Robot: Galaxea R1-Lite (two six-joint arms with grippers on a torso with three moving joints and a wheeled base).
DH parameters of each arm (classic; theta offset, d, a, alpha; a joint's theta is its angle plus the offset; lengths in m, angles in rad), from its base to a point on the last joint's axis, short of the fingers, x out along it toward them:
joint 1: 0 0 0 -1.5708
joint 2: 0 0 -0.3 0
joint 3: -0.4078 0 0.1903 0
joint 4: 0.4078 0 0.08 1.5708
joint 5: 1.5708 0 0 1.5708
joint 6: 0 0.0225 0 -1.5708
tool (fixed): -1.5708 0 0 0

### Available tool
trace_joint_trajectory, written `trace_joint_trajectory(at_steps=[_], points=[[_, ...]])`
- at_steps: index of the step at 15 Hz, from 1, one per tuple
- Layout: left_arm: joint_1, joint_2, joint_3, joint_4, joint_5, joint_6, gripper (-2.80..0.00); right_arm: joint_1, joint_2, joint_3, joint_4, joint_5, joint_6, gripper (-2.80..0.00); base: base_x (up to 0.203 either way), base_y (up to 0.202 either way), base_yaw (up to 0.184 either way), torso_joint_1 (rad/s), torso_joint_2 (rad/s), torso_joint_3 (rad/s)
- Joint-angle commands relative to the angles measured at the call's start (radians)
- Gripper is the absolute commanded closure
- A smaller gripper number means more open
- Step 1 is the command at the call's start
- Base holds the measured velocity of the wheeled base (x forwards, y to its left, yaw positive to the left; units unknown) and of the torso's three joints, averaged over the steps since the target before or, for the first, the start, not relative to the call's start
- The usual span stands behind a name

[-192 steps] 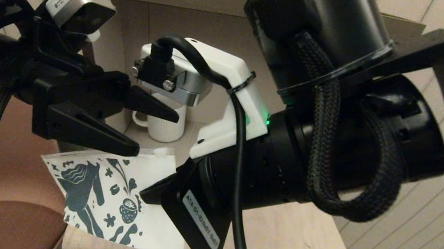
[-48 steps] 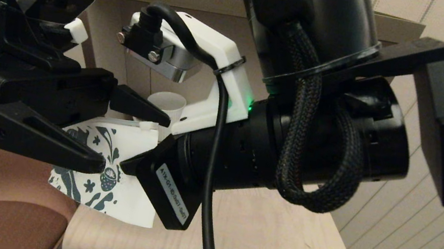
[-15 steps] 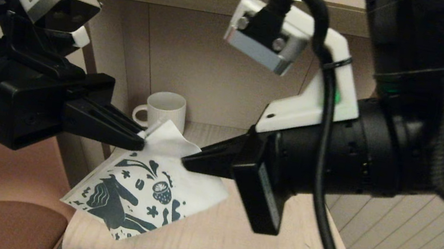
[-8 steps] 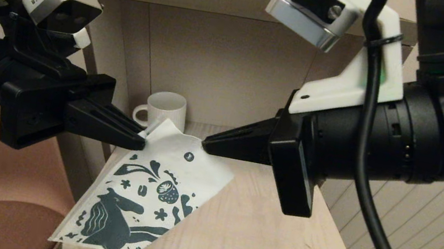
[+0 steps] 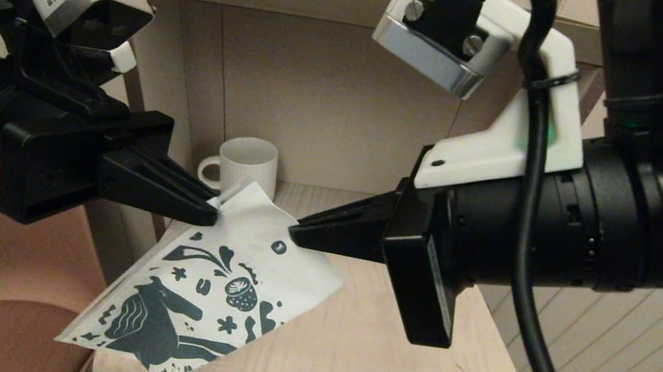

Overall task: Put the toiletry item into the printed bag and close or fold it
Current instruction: Hand it to the other hand

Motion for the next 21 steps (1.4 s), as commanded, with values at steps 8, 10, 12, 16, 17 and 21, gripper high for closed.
trace_joint_trajectory(at_steps=[8,10,12,16,17,21], points=[[0.0,-0.004,0.001,0.008,-0.007,0.007,0.0,-0.007,-0.025,-0.016,0.002,-0.086,0.006,-2.8,0.0,0.0,0.0,0.0,0.0,0.0],[0.0,-0.004,0.001,0.008,-0.007,0.007,0.0,-0.002,-0.022,-0.016,0.002,-0.08,0.009,-2.8,0.0,0.0,0.0,0.0,0.0,0.0],[0.0,-0.005,0.001,0.008,-0.007,0.007,0.0,0.001,-0.015,-0.026,0.002,-0.039,0.007,-2.8,0.0,0.0,0.0,0.0,0.0,0.0],[0.0,-0.02,0.003,0.014,-0.008,0.007,0.0,0.023,0.032,-0.047,0.006,0.082,0.006,-2.8,0.0,0.0,0.0,0.0,0.0,0.0],[0.001,-0.023,0.003,0.015,-0.008,0.007,0.0,0.028,0.05,-0.067,0.011,0.084,0.006,-2.8,0.0,0.0,0.0,0.0,0.0,0.0],[-0.007,-0.041,0.03,0.008,-0.007,0.008,0.0,0.039,0.095,-0.23,0.249,0.081,-0.041,-2.8,0.0,0.0,0.0,0.0,0.0,0.0]])
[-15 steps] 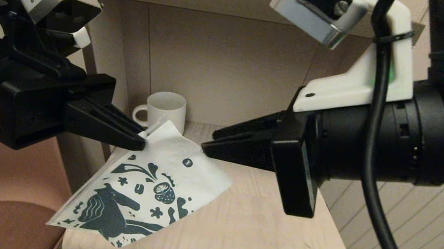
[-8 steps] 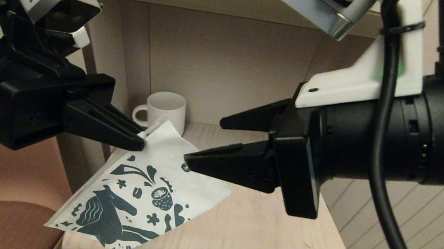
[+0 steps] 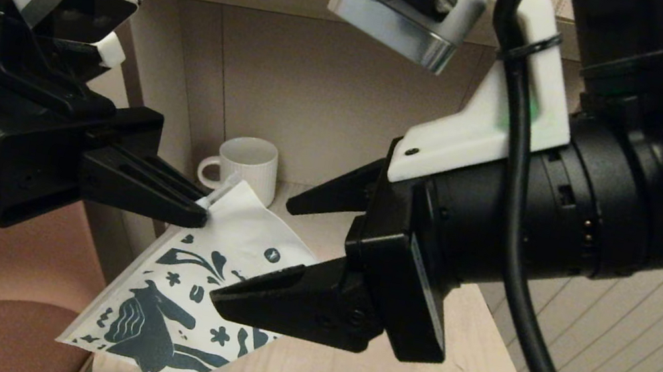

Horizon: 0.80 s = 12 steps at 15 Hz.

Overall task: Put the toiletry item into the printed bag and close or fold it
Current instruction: Hand it to the other hand

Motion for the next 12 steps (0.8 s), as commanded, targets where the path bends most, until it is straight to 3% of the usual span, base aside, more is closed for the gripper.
trace_joint_trajectory(at_steps=[1,3,7,12], points=[[-0.014,-0.008,0.012,0.006,-0.007,0.004,0.0,0.002,0.03,-0.076,0.168,-0.005,-0.058,-2.8,0.0,0.0,0.0,0.0,0.0,0.0],[-0.028,-0.031,0.032,0.005,0.017,0.003,0.0,-0.003,0.014,-0.08,0.251,-0.023,-0.124,-2.8,0.0,0.0,0.0,0.0,0.0,0.0],[-0.073,-0.036,-0.035,0.018,0.073,-0.017,0.0,-0.007,-0.009,-0.043,0.257,-0.013,-0.146,-2.8,0.0,0.0,0.0,0.0,0.0,0.0],[-0.09,-0.044,-0.053,0.066,0.057,-0.029,0.0,-0.004,-0.008,-0.001,0.184,0.018,-0.128,-2.8,0.0,0.0,0.0,0.0,0.0,0.0]])
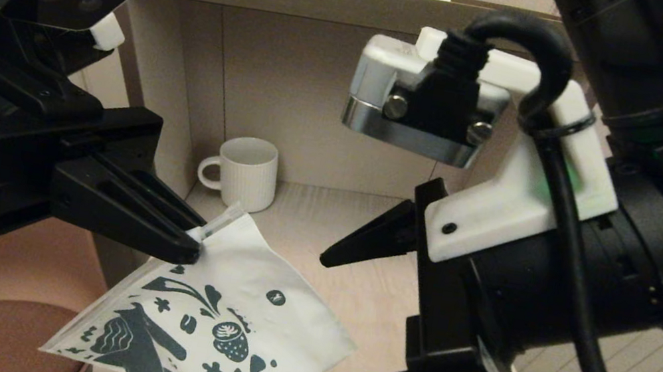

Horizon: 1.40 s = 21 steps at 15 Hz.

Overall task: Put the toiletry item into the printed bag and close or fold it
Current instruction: Hand it to the other hand

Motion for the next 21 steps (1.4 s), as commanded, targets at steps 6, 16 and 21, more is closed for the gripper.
trace_joint_trajectory(at_steps=[6,16,21], points=[[-0.078,0.034,-0.107,0.067,-0.013,-0.021,0.0,-0.025,-0.055,0.252,-0.371,0.017,0.103,-2.8,0.0,0.0,0.0,0.0,0.0,0.0],[-0.086,0.085,-0.112,0.095,-0.002,-0.018,0.0,-0.051,-0.108,0.292,-0.481,0.007,0.145,-2.8,0.0,0.0,0.0,0.0,0.0,0.0],[-0.086,0.102,-0.116,0.096,0.03,-0.02,0.0,-0.04,-0.122,0.271,-0.413,-0.004,0.141,-2.8,0.0,0.0,0.0,0.0,0.0,0.0]])
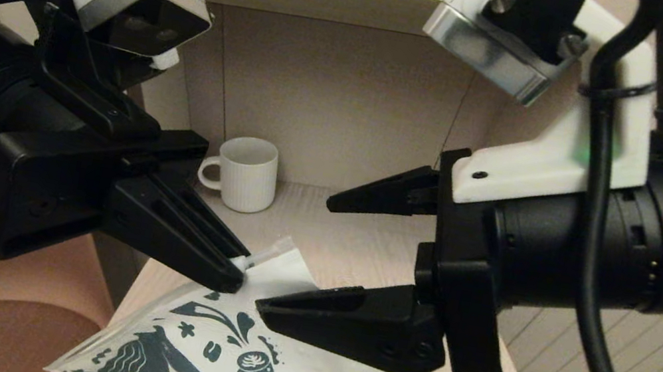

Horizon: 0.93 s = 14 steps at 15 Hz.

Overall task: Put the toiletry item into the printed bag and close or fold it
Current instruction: Hand it to the other hand

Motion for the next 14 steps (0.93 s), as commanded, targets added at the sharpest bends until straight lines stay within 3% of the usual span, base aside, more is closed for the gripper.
trace_joint_trajectory(at_steps=[1,2,5,14], points=[[0.001,0.009,-0.01,0.01,-0.002,0.005,0.0,0.019,-0.001,-0.006,0.016,-0.038,0.0,-2.8,0.0,0.0,0.0,0.0,0.0,0.0],[0.0,0.011,-0.013,0.011,-0.001,0.002,0.0,0.027,0.001,-0.004,0.016,-0.083,0.002,-2.8,0.0,0.0,0.0,0.0,0.0,0.0],[0.001,0.006,-0.017,0.014,-0.001,-0.011,0.0,0.061,0.014,-0.009,0.015,-0.111,0.027,-2.8,0.0,0.0,0.0,0.0,0.0,0.0],[0.026,-0.035,-0.008,0.015,-0.008,-0.006,0.0,0.107,0.048,0.035,-0.01,-0.111,0.021,-2.8,0.0,0.0,0.0,0.0,0.0,0.0]])
